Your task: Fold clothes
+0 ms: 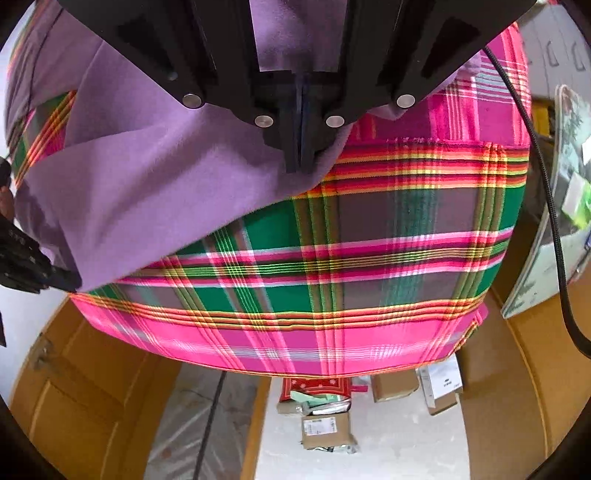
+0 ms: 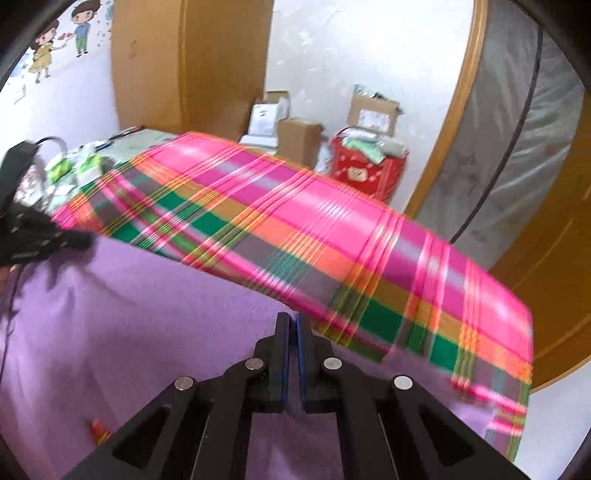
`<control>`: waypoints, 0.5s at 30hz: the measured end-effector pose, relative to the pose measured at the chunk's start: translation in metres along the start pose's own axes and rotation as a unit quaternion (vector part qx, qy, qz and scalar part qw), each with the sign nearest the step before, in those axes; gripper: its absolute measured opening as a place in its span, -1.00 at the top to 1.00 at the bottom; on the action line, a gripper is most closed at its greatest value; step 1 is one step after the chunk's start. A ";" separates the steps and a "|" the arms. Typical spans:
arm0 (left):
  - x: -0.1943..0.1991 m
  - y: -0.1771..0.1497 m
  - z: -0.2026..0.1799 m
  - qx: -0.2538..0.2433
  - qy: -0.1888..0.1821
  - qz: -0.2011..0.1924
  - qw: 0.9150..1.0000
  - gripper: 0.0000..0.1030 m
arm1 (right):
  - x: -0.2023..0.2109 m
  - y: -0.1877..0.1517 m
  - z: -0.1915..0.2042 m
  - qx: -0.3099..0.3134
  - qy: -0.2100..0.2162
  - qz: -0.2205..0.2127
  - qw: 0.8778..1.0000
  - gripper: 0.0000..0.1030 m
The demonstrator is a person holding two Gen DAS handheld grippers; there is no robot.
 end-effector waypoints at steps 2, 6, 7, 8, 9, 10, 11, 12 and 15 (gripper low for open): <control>0.000 0.000 0.000 0.001 0.001 -0.001 1.000 0.98 | -0.005 0.011 -0.003 -0.003 -0.006 -0.003 1.000 0.93; -0.001 0.001 0.001 0.004 0.002 -0.003 1.000 0.98 | -0.019 0.024 -0.004 -0.001 -0.023 0.002 1.000 0.92; -0.001 0.001 0.001 0.004 0.002 -0.003 1.000 0.98 | -0.023 0.027 -0.004 -0.001 -0.027 0.004 1.000 0.92; -0.001 0.002 0.001 0.005 0.003 -0.004 1.000 0.98 | -0.026 0.030 -0.004 0.000 -0.031 0.005 1.000 0.92; -0.001 0.002 0.001 0.006 0.003 -0.004 1.000 0.98 | -0.030 0.031 -0.004 0.001 -0.034 0.008 0.999 0.92; -0.002 0.002 0.001 0.006 0.003 -0.004 1.000 0.98 | -0.035 0.032 -0.004 0.004 -0.040 0.013 0.999 0.91; 0.000 0.001 0.000 0.006 0.004 -0.007 1.000 0.96 | -0.040 0.032 -0.004 0.007 -0.051 0.015 0.999 0.91; 0.005 0.000 -0.003 0.004 0.006 -0.011 1.000 0.96 | -0.043 0.031 -0.003 0.010 -0.058 0.018 0.998 0.91; 0.019 -0.006 -0.011 -0.002 0.010 -0.024 1.000 0.81 | -0.049 0.030 -0.005 0.003 -0.067 0.032 0.997 0.91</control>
Point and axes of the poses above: each gripper's, at about its wrist camera, not at the fingertips, and x roughly against the way its jaws point, z to its left, y to its top, the point moved 8 cm from there along -x, roughly the way its jaws point, and after that the axes turned 12 degrees about z, right-handed, at the moved point
